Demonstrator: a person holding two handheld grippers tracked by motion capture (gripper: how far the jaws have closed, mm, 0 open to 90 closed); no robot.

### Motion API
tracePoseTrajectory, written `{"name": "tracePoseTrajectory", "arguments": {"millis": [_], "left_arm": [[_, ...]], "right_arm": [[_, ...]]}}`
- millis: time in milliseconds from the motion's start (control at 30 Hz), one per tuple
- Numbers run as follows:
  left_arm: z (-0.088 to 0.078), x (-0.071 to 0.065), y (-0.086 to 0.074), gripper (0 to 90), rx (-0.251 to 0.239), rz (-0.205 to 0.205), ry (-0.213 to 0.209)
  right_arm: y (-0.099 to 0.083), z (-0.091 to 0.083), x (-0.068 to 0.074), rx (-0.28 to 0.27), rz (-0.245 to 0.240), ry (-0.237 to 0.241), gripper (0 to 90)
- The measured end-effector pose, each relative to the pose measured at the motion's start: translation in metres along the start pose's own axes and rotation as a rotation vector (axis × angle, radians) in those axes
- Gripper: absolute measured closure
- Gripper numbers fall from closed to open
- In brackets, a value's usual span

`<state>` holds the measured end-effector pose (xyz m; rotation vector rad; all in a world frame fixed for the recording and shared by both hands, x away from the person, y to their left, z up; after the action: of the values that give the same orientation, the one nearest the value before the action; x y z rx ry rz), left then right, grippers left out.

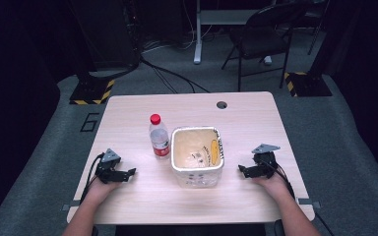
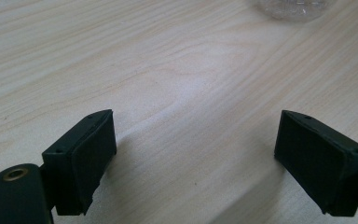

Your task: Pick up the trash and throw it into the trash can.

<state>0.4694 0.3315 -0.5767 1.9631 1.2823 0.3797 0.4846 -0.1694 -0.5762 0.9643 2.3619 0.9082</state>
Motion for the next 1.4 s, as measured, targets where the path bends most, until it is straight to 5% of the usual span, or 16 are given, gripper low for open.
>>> {"name": "tracePoseTrajectory", "arguments": {"millis": [967,1233,1400], "left_arm": [[-0.003,0.002,0.0,17.0,0.011,0.0,0.002],[-0.008,0.004,0.005,22.9,0.049,-0.066,0.011],[-0.018,0.0,0.016,23.0,0.019,-0.085,-0.003]], "right_arm": [[0.0,-0.001,-0.001,-0.008,0.017,-0.01,9.4],[0.0,-0.002,-0.001,-0.008,0.017,-0.01,9.4],[0.0,-0.001,-0.001,-0.008,0.017,-0.01,9.4]]}}
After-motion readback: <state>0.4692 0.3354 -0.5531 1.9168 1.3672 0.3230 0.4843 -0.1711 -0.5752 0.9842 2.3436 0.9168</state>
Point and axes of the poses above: each handheld gripper's, and its own axes: z roughly forward along the jaws, y roughly out of its top, x roughly to its left, the point moved 7 cm from there along z, roughly forward along the jaws, and after that the axes turned 11 degrees about -z, right-handed, at the moved point
